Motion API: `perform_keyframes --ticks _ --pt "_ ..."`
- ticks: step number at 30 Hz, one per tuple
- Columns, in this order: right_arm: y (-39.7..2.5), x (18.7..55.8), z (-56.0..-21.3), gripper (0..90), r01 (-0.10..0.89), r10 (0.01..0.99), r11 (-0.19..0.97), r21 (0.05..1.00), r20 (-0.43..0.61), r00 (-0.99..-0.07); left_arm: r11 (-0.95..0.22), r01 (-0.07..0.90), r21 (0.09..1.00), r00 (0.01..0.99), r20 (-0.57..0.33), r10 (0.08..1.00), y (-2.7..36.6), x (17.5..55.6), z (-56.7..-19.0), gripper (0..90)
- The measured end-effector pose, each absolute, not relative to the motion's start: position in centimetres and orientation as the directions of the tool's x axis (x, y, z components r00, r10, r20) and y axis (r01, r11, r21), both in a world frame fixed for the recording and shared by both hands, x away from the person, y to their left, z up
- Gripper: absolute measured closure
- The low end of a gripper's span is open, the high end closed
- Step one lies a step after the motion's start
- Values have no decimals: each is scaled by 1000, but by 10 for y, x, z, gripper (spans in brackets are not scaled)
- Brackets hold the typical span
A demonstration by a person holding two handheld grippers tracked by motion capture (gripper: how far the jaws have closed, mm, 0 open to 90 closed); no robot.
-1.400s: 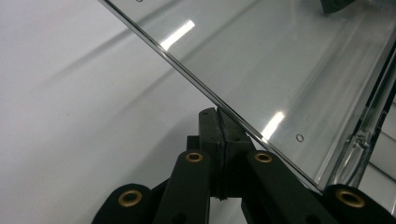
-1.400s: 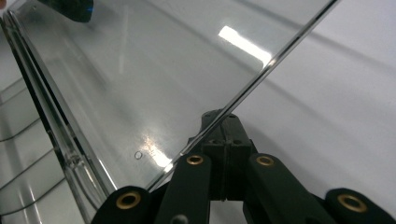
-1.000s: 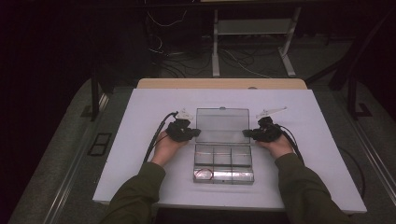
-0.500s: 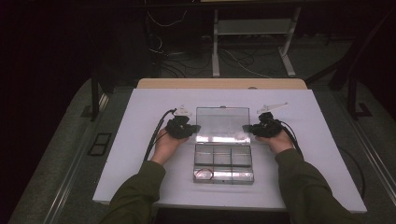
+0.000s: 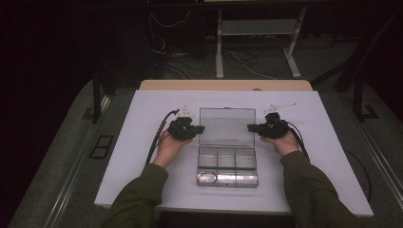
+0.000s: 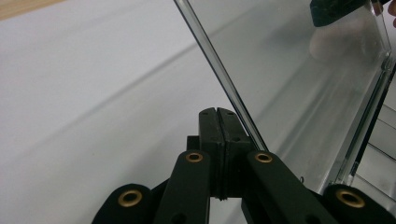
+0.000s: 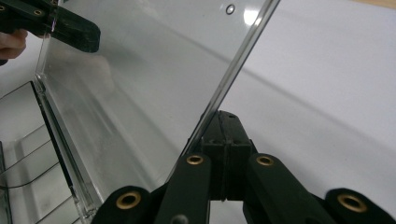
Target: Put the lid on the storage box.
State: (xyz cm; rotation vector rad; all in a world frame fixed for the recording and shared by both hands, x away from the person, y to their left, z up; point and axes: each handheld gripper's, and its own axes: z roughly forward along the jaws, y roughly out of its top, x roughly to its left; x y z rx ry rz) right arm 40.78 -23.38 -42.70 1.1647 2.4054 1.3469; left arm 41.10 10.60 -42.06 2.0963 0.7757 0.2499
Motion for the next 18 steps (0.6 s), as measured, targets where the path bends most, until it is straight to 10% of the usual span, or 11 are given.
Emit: perform_keyframes --ticks 18 --pt "-234 404 -409 890 498 677 248 831 219 -702 -418 426 803 788 -102 607 119 408 -410 788"
